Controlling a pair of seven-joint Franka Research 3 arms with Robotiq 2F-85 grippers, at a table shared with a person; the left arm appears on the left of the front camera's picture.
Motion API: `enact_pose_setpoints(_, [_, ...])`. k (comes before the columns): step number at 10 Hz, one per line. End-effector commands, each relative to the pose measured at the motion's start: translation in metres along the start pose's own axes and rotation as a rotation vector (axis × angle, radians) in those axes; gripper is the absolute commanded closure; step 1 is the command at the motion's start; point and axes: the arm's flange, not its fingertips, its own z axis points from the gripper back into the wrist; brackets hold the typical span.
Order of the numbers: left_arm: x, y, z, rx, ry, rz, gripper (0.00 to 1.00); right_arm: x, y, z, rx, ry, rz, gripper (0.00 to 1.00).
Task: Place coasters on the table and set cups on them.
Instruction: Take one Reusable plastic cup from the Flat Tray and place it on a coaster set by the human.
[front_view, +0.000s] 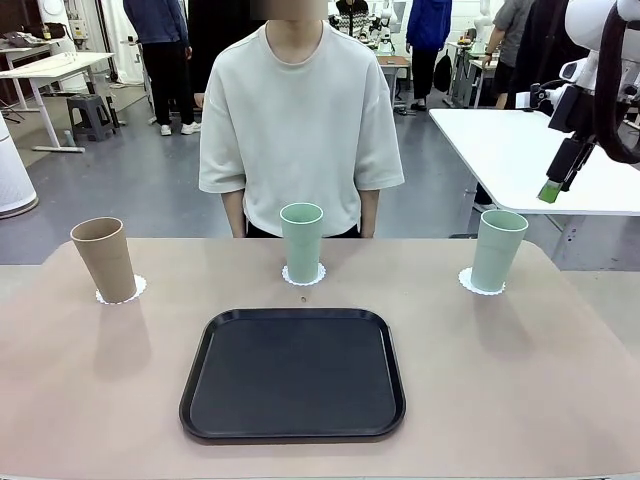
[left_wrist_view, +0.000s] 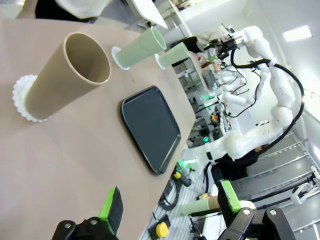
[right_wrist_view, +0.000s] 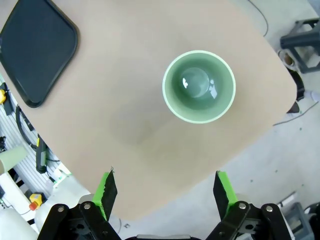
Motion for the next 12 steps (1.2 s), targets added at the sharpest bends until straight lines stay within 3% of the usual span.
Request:
enact_pose_setpoints(1, [0.0,-0.001,0.003,0.001,0.003,-0.001,0.0,0.002,-0.002,-0.001,-0.008,-0.011,0.019,0.0])
enact_pose_setpoints(4, [0.0,-0.001,0.003,0.001,0.003,-0.001,0.0,0.0,0.0,0.0,0.0,0.0,0.0,0.0])
enact_pose_setpoints(5, [0.0,-0.001,0.003,0.001,0.003,-0.001,0.0,-0.004,0.016,-0.002,-0.035,-0.114,-0.157,0.0])
enact_pose_setpoints(6, [0.0,-0.001,0.003,0.001,0.003,-0.001,0.0,0.0,0.027,-0.008,-0.094,-0.185,-0.498,0.0])
enact_pose_setpoints(9, [0.0,-0.001,0.003,0.001,0.003,-0.001,0.0,-0.03,0.055,-0.036,-0.14,-0.054,-0.733,0.0])
enact_pose_setpoints(11, [0.0,-0.001,0.003,0.001,0.003,-0.001,0.0,-0.054,0.066,-0.039,0.034,-0.094,-0.747,0.0])
enact_pose_setpoints(12, [0.0,-0.001,0.003,0.001,0.003,-0.001,0.0,-0.072,0.062,-0.029,0.163,-0.231,-0.706,0.0])
